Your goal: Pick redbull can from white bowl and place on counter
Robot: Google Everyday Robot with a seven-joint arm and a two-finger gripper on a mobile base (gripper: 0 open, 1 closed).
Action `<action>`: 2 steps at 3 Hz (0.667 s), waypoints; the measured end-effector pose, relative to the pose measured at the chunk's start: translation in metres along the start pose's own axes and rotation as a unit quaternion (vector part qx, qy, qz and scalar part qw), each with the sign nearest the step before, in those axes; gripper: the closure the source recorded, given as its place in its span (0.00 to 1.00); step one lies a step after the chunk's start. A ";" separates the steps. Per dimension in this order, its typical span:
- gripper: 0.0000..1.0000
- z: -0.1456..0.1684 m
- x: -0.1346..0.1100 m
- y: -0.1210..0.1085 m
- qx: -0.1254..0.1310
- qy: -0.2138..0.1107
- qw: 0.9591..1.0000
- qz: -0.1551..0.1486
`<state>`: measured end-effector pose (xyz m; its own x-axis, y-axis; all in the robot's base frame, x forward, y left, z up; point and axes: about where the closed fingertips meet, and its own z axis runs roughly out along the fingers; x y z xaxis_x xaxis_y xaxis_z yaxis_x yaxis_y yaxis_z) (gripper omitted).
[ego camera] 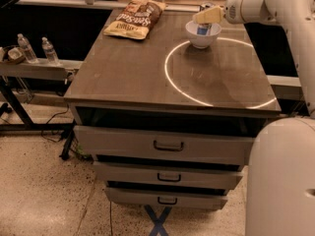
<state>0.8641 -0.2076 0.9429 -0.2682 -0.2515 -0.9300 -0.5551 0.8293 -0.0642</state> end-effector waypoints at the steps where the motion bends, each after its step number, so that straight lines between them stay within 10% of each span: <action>1: 0.43 0.009 0.004 -0.006 -0.005 -0.018 1.000 0.019; 2: 0.67 0.016 0.002 0.003 -0.031 -0.030 0.999 0.025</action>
Offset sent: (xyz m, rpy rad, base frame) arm 0.0136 0.0129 -0.0014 0.1290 -0.0146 0.0991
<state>0.8739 -0.1974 0.9348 -0.2494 -0.1786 -0.9518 -0.5898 0.8075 0.0030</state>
